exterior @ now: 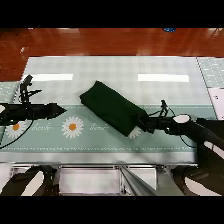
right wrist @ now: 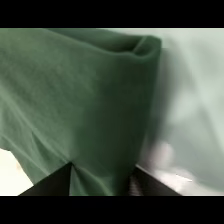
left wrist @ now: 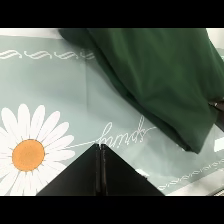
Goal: Fold the shirts.
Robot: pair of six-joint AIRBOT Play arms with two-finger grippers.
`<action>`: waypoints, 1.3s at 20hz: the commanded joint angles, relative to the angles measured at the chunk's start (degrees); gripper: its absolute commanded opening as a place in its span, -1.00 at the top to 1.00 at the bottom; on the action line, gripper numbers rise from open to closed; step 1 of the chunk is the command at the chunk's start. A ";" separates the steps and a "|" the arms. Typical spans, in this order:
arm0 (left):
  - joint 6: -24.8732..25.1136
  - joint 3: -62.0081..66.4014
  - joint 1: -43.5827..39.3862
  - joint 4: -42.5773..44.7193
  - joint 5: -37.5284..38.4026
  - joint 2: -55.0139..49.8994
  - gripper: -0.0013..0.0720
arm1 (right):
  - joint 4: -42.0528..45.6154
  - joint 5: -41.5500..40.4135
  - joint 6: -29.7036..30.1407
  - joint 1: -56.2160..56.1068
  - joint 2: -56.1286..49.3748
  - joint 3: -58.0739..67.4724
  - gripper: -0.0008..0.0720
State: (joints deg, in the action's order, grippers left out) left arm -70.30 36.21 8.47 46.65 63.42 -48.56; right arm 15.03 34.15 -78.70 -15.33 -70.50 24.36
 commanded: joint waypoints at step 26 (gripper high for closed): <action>0.04 -0.02 -0.04 -1.51 -0.37 0.02 0.90 | 44.22 48.11 -22.18 30.86 1.05 80.85 0.91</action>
State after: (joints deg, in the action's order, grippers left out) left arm -70.04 36.21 8.47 46.06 63.13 -48.56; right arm 57.43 75.44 -98.85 7.05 -73.38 103.63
